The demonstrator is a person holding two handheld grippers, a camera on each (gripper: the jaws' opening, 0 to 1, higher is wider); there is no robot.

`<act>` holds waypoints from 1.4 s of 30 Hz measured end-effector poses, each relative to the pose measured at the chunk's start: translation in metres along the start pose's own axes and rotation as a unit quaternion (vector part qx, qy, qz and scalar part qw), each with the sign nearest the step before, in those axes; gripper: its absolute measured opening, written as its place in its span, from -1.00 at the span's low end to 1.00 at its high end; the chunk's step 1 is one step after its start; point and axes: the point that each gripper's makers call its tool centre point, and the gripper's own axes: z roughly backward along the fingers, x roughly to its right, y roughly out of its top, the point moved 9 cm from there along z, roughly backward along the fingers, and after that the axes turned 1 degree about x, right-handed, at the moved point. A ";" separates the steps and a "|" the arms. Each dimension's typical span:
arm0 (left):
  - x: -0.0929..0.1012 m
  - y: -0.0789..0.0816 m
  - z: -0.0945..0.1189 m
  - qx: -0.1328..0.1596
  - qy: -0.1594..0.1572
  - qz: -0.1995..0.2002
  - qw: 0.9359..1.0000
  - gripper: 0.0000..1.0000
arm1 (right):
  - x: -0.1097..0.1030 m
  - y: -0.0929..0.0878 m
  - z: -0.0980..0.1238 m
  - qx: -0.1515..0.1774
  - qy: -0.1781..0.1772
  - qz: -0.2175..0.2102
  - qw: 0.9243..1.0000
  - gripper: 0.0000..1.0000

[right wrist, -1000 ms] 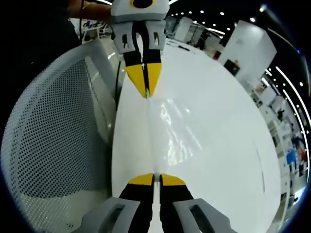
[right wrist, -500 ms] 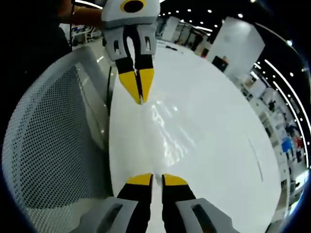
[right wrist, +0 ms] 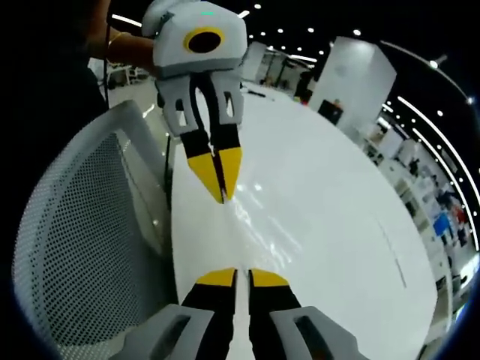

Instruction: Open the resealable bag by pulling the two sides of the seal apart until the entire bag opening is separated and visibly accessible.

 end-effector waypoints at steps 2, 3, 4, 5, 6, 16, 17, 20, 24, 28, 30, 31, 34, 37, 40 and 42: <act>0.001 0.001 0.001 0.001 0.000 -0.002 1.000 -1.00 | -0.001 0.001 -0.003 -0.001 0.003 0.007 1.000 -0.97; 0.001 0.001 0.001 0.001 0.000 -0.002 1.000 -1.00 | -0.001 0.002 -0.004 -0.001 0.005 0.008 1.000 -0.97; 0.001 0.001 0.001 0.002 0.000 -0.003 1.000 -1.00 | -0.002 0.004 -0.005 -0.001 0.007 0.011 1.000 -0.97; 0.001 0.001 0.001 0.002 0.000 -0.003 1.000 -1.00 | -0.002 0.005 -0.006 -0.001 0.009 0.013 1.000 -0.97; 0.002 0.001 0.001 0.002 0.000 -0.003 1.000 -1.00 | -0.003 0.006 -0.008 -0.002 0.014 0.015 1.000 -0.97; 0.005 -0.003 0.000 -0.003 -0.010 -0.001 1.000 -1.00 | -0.010 0.011 -0.017 -0.008 0.029 0.036 0.999 -1.00; 0.005 -0.004 0.000 -0.003 -0.011 0.002 1.000 -1.00 | -0.010 0.010 -0.017 -0.009 0.030 0.036 0.999 -1.00; 0.005 -0.005 0.000 -0.003 -0.012 0.008 1.000 -1.00 | -0.012 0.011 -0.017 -0.010 0.034 0.041 0.999 -1.00; 0.005 -0.009 -0.002 -0.007 -0.013 0.017 1.000 -1.00 | -0.014 0.011 -0.018 -0.014 0.035 0.050 0.998 -1.00; 0.004 -0.008 0.000 -0.014 -0.006 0.026 1.000 -0.97 | -0.015 0.012 -0.018 -0.015 0.038 0.052 0.998 -1.00; 0.003 -0.007 0.002 -0.019 -0.005 0.030 0.999 -0.90 | -0.016 0.012 -0.018 -0.018 0.039 0.059 0.997 -1.00; 0.003 -0.006 0.003 -0.018 -0.006 0.031 0.999 -0.87 | -0.017 0.012 -0.019 -0.022 0.040 0.066 0.997 -1.00; 0.002 0.000 0.007 -0.005 -0.009 0.045 0.999 -0.81 | -0.017 0.013 -0.020 -0.026 0.041 0.072 0.996 -1.00; -0.001 0.005 0.010 -0.002 -0.003 0.046 0.999 -0.82 | -0.018 0.014 -0.021 -0.024 0.041 0.075 0.996 -1.00; -0.004 0.006 0.008 -0.005 -0.003 0.046 0.999 -0.81 | -0.018 0.016 -0.021 -0.025 0.041 0.083 0.995 -1.00; -0.005 0.005 0.005 -0.010 -0.003 0.046 0.999 -0.81 | -0.019 0.017 -0.021 -0.028 0.042 0.093 0.994 -1.00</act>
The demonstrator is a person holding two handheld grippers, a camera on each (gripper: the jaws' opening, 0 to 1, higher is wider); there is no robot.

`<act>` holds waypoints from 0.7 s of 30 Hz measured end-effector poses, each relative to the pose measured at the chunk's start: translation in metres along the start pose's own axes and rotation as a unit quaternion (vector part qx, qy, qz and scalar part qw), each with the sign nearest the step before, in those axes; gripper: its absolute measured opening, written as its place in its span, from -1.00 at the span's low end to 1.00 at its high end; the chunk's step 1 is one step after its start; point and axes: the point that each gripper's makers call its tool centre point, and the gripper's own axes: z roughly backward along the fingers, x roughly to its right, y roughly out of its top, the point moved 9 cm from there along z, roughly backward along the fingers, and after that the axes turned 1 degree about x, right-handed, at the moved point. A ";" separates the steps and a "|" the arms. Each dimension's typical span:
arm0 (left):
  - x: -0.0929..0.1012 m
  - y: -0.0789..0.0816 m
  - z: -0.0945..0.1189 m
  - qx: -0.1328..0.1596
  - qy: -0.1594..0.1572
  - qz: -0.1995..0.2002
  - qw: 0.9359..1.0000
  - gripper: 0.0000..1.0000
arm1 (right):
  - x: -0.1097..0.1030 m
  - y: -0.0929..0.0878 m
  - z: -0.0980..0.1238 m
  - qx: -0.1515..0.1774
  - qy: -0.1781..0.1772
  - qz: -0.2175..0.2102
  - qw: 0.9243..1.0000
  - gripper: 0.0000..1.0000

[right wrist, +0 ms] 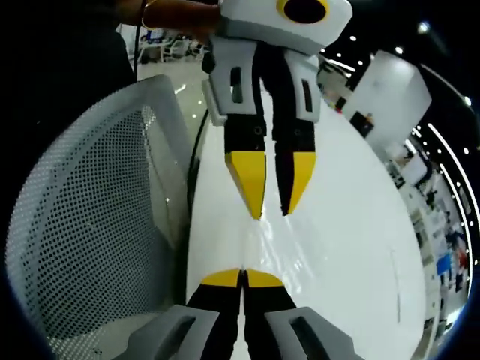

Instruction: Open the resealable bag by pulling the two sides of the seal apart until the entire bag opening is separated and visibly accessible.

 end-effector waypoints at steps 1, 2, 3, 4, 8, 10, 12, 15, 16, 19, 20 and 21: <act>0.000 0.000 -0.001 -0.003 -0.001 -0.001 1.000 -0.82 | 0.000 0.001 0.000 -0.001 0.000 0.005 1.000 -1.00; -0.001 -0.001 -0.004 -0.008 -0.004 -0.001 1.000 -0.81 | 0.000 0.001 0.000 -0.004 0.000 0.012 1.000 -1.00; -0.001 -0.002 -0.006 -0.014 -0.005 0.006 1.000 -0.79 | -0.001 0.002 0.000 -0.005 0.000 0.015 1.000 -1.00; 0.000 -0.003 -0.007 -0.017 -0.011 0.011 1.000 -0.76 | -0.001 0.002 0.000 -0.006 0.000 0.017 1.000 -1.00; 0.002 -0.001 -0.010 -0.015 -0.023 0.023 0.999 -0.81 | -0.002 0.005 -0.001 -0.011 0.002 0.035 0.999 -1.00; 0.003 -0.001 -0.012 -0.017 -0.027 0.026 0.999 -0.81 | -0.002 0.006 -0.001 -0.011 0.002 0.039 0.999 -1.00; 0.004 -0.001 -0.014 -0.023 -0.031 0.024 0.999 -0.84 | -0.001 0.007 -0.002 -0.009 0.002 0.042 0.999 -1.00; 0.002 -0.003 -0.017 -0.031 -0.029 0.023 0.999 -0.86 | -0.001 0.011 -0.002 -0.008 -0.007 0.055 0.998 -1.00; 0.002 -0.004 -0.018 -0.032 -0.030 0.023 0.999 -0.85 | -0.001 0.012 -0.002 -0.008 -0.008 0.059 0.998 -1.00; 0.002 -0.005 -0.017 -0.036 -0.032 0.026 0.999 -0.86 | 0.000 0.015 0.000 -0.009 -0.017 0.070 0.997 -1.00; 0.001 -0.005 -0.018 -0.036 -0.032 0.027 0.998 -0.86 | 0.000 0.015 0.000 -0.009 -0.017 0.071 0.997 -1.00; 0.001 -0.005 -0.018 -0.037 -0.030 0.030 0.998 -0.85 | 0.000 0.016 0.001 -0.007 -0.021 0.073 0.997 -1.00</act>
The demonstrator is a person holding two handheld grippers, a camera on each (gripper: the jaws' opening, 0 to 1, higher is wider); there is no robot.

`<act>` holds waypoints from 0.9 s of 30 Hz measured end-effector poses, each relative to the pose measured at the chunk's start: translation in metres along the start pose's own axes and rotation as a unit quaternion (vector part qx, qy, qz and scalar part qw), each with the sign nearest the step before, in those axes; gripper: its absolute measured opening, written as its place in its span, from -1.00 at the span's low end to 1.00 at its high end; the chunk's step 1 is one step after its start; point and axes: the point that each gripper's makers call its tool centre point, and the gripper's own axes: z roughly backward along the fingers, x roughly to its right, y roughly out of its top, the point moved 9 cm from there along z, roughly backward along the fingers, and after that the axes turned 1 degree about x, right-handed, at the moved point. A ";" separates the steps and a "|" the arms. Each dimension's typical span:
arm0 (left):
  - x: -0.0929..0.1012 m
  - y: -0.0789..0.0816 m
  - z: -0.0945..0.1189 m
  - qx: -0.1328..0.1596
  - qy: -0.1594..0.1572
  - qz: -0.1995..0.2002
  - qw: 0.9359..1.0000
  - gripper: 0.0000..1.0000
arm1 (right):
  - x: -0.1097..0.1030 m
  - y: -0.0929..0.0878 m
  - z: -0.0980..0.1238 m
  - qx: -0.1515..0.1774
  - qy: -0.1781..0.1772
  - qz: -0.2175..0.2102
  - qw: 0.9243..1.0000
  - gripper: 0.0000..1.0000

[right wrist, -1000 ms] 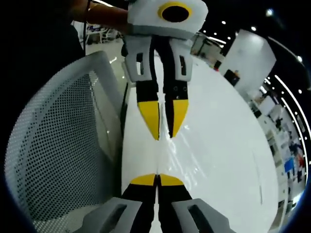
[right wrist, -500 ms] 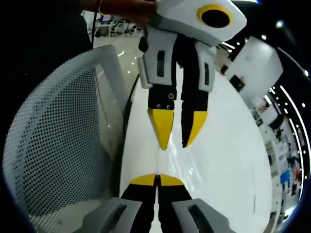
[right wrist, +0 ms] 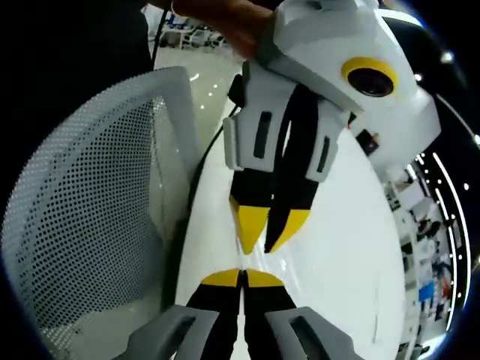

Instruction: Open the resealable bag by pulling the two sides of the seal apart until the entire bag opening is separated and visibly accessible.

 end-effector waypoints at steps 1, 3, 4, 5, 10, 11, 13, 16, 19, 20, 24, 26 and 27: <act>-0.001 0.000 0.000 -0.001 0.003 0.003 1.000 -0.85 | 0.000 0.000 0.000 0.000 -0.001 0.001 1.000 -1.00; -0.001 -0.001 0.000 -0.006 0.000 0.004 1.000 -0.86 | 0.001 0.002 0.001 0.001 -0.004 0.006 1.000 -1.00; -0.001 -0.002 0.000 -0.009 -0.002 0.003 1.000 -0.86 | 0.001 0.004 0.002 0.001 -0.005 0.013 1.000 -1.00; -0.002 -0.003 0.000 -0.012 -0.001 0.002 1.000 -0.86 | 0.001 0.006 0.002 0.000 -0.006 0.024 1.000 -1.00; -0.001 -0.007 -0.001 -0.031 -0.003 -0.008 0.999 -0.84 | 0.000 0.011 0.000 -0.004 -0.005 0.049 0.999 -1.00; -0.001 -0.008 -0.001 -0.034 -0.004 -0.009 0.999 -0.85 | 0.000 0.012 0.000 -0.004 -0.005 0.053 0.999 -1.00; 0.000 -0.010 -0.002 -0.042 -0.005 -0.009 0.999 -0.89 | 0.000 0.012 0.000 -0.003 -0.005 0.053 0.999 -1.00; 0.001 -0.013 -0.003 -0.053 -0.001 -0.007 0.999 -1.00 | 0.001 0.013 0.000 -0.001 -0.006 0.052 0.999 -1.00; 0.001 -0.015 -0.003 -0.053 0.009 0.003 0.999 -1.00 | 0.001 0.012 0.002 -0.001 -0.008 0.049 0.999 -1.00; 0.001 -0.015 -0.003 -0.051 0.011 0.005 0.999 -1.00 | 0.002 0.012 0.002 -0.001 -0.009 0.048 0.999 -1.00; -0.002 -0.012 0.000 -0.042 0.030 0.010 0.999 -1.00 | 0.001 0.010 0.003 -0.002 -0.009 0.045 0.999 -1.00; -0.005 -0.009 0.002 -0.040 0.051 -0.001 0.998 -1.00 | 0.001 0.010 0.004 -0.002 -0.009 0.042 0.999 -1.00; -0.006 -0.007 0.004 -0.041 0.063 -0.010 0.997 -1.00 | 0.001 0.009 0.004 -0.002 -0.010 0.040 0.999 -1.00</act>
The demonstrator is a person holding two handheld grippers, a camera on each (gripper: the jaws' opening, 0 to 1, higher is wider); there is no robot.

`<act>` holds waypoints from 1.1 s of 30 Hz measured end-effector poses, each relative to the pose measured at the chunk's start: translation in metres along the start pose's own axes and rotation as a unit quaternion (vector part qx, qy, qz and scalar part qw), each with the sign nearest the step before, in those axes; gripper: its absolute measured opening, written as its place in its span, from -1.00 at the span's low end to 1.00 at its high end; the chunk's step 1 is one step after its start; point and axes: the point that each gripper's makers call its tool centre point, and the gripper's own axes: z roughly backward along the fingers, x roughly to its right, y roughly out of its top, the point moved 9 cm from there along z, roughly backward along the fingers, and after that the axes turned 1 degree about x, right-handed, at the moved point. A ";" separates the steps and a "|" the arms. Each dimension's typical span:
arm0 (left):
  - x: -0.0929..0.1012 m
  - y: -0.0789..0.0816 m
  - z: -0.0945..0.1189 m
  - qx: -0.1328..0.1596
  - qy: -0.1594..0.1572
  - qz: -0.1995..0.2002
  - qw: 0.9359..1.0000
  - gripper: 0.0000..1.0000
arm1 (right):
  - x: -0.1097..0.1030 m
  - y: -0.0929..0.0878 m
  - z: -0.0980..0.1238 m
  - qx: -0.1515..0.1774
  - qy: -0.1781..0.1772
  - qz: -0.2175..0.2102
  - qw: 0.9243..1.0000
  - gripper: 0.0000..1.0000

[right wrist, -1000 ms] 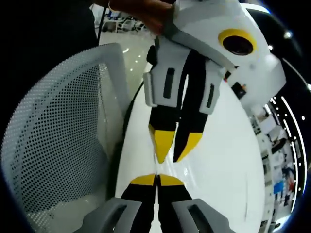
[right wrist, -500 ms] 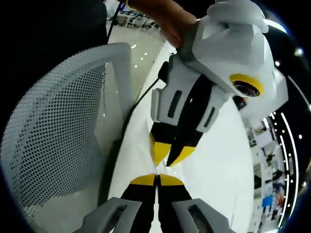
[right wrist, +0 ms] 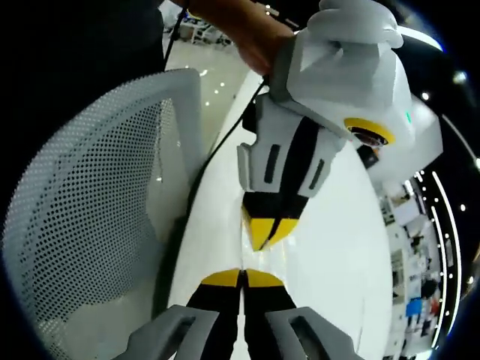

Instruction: Open the resealable bag by pulling the two sides of the seal apart until the entire bag opening is separated and visibly accessible.

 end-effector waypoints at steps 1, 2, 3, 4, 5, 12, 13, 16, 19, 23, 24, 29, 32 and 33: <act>-0.001 0.003 0.001 0.003 0.006 0.000 1.000 -1.00 | 0.000 0.000 0.000 0.000 -0.001 -0.002 1.000 -1.00; -0.002 0.004 0.002 0.005 0.011 0.000 1.000 -1.00 | 0.000 0.000 0.000 -0.001 -0.002 -0.003 1.000 -1.00; -0.004 0.007 0.004 0.009 0.022 -0.003 1.000 -1.00 | 0.002 0.000 -0.001 -0.002 -0.005 -0.006 1.000 -1.00; -0.004 0.007 0.004 0.010 0.024 -0.005 1.000 -1.00 | 0.002 -0.001 -0.001 -0.003 -0.006 -0.007 1.000 -1.00; -0.006 0.009 0.005 0.012 0.030 -0.008 0.999 -1.00 | 0.003 -0.001 -0.001 -0.004 -0.009 -0.009 1.000 -1.00; -0.012 0.017 0.011 0.024 0.062 -0.032 0.997 -1.00 | 0.007 -0.001 -0.003 -0.022 -0.033 -0.020 0.999 -0.98; -0.013 0.018 0.012 0.027 0.066 -0.033 0.997 -1.00 | 0.007 -0.001 -0.003 -0.019 -0.037 -0.025 0.999 -0.99; -0.015 0.020 0.013 0.036 0.076 -0.032 0.996 -1.00 | 0.008 0.004 -0.004 -0.016 -0.045 -0.021 0.999 -0.98; -0.016 0.024 0.014 0.044 0.087 -0.034 0.995 -1.00 | 0.010 0.008 -0.004 -0.014 -0.052 -0.022 0.998 -0.98; -0.019 0.029 0.018 0.058 0.111 -0.036 0.992 -1.00 | 0.012 0.010 -0.006 -0.014 -0.056 -0.025 0.998 -1.00; -0.020 0.030 0.019 0.061 0.114 -0.035 0.991 -1.00 | 0.012 0.010 -0.006 -0.015 -0.055 -0.024 0.998 -1.00; -0.027 0.035 0.024 0.080 0.139 -0.029 0.987 -1.00 | 0.013 0.010 -0.006 -0.015 -0.055 -0.025 0.998 -1.00; -0.029 0.040 0.029 0.099 0.158 -0.031 0.982 -1.00 | 0.012 0.011 -0.006 -0.015 -0.054 -0.028 0.998 -1.00; -0.030 0.041 0.030 0.103 0.164 -0.031 0.981 -1.00 | 0.012 0.011 -0.006 -0.014 -0.053 -0.029 0.998 -1.00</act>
